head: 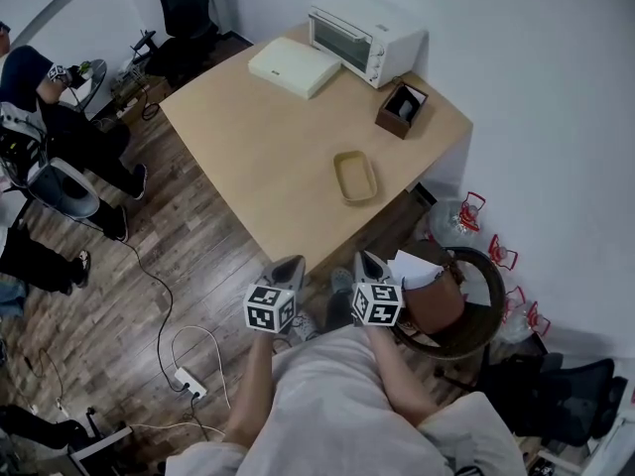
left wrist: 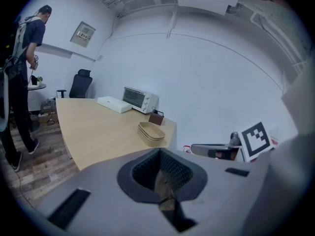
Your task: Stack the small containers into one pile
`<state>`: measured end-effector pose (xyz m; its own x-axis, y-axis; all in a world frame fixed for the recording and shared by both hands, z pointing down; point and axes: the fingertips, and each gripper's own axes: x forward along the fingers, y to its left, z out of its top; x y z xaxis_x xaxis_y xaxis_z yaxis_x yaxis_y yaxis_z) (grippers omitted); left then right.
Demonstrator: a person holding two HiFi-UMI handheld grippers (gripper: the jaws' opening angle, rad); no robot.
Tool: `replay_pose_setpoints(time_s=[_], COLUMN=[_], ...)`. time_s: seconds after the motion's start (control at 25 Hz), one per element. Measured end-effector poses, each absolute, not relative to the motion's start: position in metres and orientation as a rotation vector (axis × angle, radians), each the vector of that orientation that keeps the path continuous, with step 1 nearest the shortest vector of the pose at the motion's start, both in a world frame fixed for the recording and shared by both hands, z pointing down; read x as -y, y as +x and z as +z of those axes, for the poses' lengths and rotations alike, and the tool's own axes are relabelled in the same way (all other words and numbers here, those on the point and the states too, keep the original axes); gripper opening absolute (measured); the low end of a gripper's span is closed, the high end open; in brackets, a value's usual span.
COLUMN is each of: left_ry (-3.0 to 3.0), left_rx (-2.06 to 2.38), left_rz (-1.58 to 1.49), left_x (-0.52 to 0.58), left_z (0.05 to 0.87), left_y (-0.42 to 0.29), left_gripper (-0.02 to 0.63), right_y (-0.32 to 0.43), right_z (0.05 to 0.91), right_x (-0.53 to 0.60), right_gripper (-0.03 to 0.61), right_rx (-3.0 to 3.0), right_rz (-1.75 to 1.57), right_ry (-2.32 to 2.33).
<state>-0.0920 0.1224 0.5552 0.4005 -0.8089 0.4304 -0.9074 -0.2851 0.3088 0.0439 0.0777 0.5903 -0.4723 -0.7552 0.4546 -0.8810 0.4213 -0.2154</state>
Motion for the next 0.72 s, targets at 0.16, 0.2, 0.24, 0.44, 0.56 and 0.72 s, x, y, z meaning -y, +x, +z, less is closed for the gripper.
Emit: replay_pose_setpoints(time_s=[0.16,0.2,0.24,0.44,0.56,0.72], left_ry=[2.140,2.139,2.141,2.162,2.152,2.131], left_rx=[1.456,1.454,1.451,1.433,1.438,1.455], left_rz=[0.258,0.250,0.245,0.229,0.233,0.245], left_x=[-0.1221,-0.1221,-0.1218,-0.1199,-0.1204,-0.1202], left_z=[0.5553,0.5548,0.5539,0.5512,0.5541,0.5547], left_y=[-0.0978,-0.0979,-0.0971,-0.0942,-0.0981,-0.1011], left_gripper=[0.005,0.005,0.005,0.006,0.006,0.006], right_y=[0.0399,0.0402,0.0416,0.0476,0.0431,0.0396], right_z=[0.5880,0.5870,0.5859,0.5847,0.5857,0.5827], right_x=[-0.0817,-0.0825,-0.0827,-0.0804,-0.0819,-0.0814], right_gripper=[0.004,0.003,0.003,0.003,0.003,0.003], right_rx=[2.398,2.401,2.403,2.392,2.399,2.413], right_rz=[0.605,0.604,0.608,0.617,0.620,0.610], right_ry=[1.404,1.403,1.406,1.434,1.418,1.400])
